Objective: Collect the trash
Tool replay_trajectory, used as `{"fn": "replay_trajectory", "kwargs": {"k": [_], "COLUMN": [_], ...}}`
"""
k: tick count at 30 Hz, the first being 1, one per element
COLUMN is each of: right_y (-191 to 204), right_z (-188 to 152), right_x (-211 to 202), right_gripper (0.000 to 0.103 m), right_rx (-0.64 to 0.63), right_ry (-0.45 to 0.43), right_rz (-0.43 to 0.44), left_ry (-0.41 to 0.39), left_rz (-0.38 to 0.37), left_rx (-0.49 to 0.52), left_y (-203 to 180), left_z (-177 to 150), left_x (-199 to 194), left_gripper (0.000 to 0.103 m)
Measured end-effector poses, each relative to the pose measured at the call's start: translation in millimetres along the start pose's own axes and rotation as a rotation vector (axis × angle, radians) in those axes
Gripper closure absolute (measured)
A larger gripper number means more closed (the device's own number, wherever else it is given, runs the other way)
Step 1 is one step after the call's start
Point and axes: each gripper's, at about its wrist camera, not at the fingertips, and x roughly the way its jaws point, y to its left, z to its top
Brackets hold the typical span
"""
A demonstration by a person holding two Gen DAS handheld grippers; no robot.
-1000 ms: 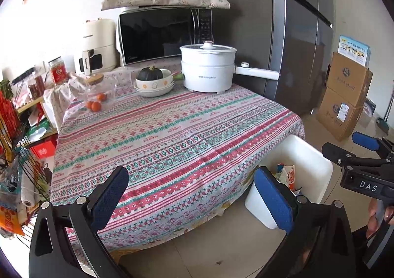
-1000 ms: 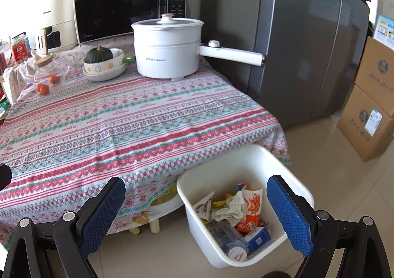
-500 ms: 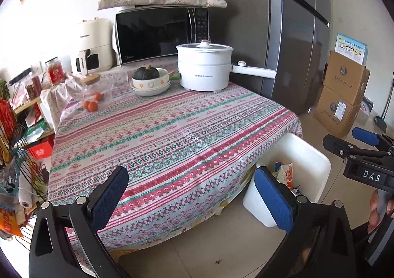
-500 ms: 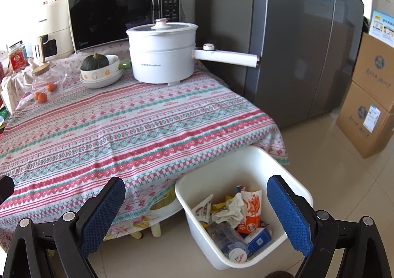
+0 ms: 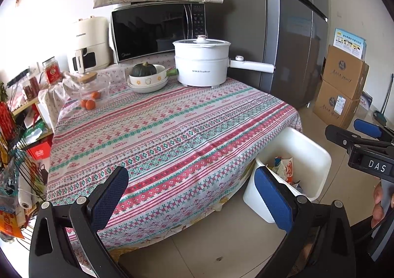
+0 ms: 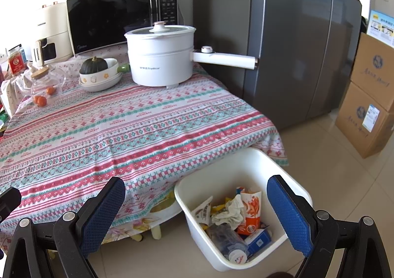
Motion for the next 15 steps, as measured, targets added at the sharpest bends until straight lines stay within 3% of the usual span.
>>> {"fn": "replay_trajectory", "kwargs": {"k": [15], "right_y": [1.8], "right_z": [-0.5], "right_x": [2.2], "right_gripper": [0.007], "right_rx": [-0.011], "right_ry": [0.006], "right_rz": [-0.005], "left_ry": [0.016], "left_rz": [-0.002], "left_rx": [0.002], "left_y": [-1.6], "left_z": [-0.6], "left_x": [0.8], "left_gripper": [0.000]}}
